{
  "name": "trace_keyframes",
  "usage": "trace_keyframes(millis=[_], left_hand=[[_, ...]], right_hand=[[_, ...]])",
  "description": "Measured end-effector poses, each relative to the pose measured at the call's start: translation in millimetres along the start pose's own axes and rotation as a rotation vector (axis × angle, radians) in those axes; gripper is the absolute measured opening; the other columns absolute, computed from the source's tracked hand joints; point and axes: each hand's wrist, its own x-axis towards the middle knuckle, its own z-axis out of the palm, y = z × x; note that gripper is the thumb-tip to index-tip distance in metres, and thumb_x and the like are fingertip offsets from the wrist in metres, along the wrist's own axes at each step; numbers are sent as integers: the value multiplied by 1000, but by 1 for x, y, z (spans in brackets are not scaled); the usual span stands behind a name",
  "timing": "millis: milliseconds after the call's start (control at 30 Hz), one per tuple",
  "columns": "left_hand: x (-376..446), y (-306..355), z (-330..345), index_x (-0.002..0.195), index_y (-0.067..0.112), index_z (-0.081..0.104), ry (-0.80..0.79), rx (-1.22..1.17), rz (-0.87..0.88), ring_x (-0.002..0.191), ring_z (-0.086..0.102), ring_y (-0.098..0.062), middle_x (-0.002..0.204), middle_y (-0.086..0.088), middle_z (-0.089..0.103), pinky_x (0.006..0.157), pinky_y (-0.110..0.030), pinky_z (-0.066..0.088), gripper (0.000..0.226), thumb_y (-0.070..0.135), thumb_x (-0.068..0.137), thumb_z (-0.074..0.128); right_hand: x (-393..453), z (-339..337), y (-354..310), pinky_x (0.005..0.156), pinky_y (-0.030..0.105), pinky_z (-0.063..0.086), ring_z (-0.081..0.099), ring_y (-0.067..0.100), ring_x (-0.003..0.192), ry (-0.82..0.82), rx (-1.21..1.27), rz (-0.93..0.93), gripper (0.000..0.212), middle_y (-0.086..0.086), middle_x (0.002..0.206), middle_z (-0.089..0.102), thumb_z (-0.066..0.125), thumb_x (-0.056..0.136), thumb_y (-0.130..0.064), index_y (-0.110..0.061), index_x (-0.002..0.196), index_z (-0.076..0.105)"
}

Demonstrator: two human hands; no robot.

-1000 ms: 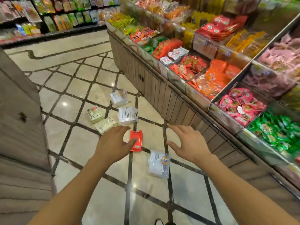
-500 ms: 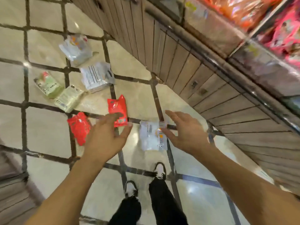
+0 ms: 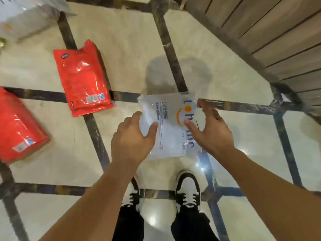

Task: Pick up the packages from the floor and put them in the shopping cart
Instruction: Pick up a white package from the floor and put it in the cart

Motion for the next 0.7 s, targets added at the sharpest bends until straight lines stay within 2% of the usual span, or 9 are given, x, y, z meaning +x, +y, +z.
trace_keyframes(millis=[133,200,267,333,433,500,600,633,700], left_hand=[[32,-40,61,159,26,28,44,-83,-101,139,44,-35,152,-9,47,107,-51,41,86,71,91,53],[42,-54,86,160,31,24,7,-230,-147,139,48,-31,152,-5,49,112,-52,42,95,79,84,55],[45,-62,104,154,35,33,6,-423,-153,129,59,-22,141,5,61,109,-50,48,95,85,77,58],[46,-60,113,146,36,43,19,-533,-162,119,64,-14,129,13,67,107,-43,50,78,75,82,64],[44,-51,112,139,33,51,57,-606,-165,110,67,-7,120,16,70,102,-36,53,59,58,89,69],[40,-45,104,134,32,54,64,-605,-162,103,67,3,112,20,70,98,-31,54,52,55,90,70],[29,-31,80,136,31,55,57,-580,-120,84,63,21,99,28,66,78,-6,51,53,52,90,70],[23,-23,68,140,30,54,60,-578,-103,81,62,22,99,30,65,70,0,48,57,52,91,70],[7,-2,40,146,29,50,73,-573,-54,86,65,16,102,29,65,68,2,45,62,52,91,69]], right_hand=[[28,64,32,112,46,41,41,28,144,-6,195,153,91,1,159,38,55,89,-73,-42,162,10],[37,84,43,113,47,42,49,28,139,-4,328,209,92,-1,152,49,57,84,-78,-45,160,16],[41,95,48,107,41,45,58,24,127,-15,441,239,83,-5,140,60,57,89,-71,-47,159,19],[41,100,50,98,30,40,56,13,115,0,536,253,75,-17,124,59,58,92,-64,-50,157,22],[39,101,47,97,23,37,53,4,113,51,636,281,72,-32,109,55,63,92,-59,-50,156,31],[34,96,40,99,24,40,57,6,116,52,669,287,71,-26,117,60,65,91,-59,-48,155,35],[18,71,30,94,20,46,62,-2,103,72,689,260,68,-23,117,61,64,91,-61,-48,153,40],[12,57,26,86,13,45,62,-9,93,91,688,241,66,-24,113,63,64,92,-60,-47,152,41],[-2,25,17,76,7,44,62,-16,84,136,665,184,63,-23,111,67,63,93,-60,-45,151,43]])
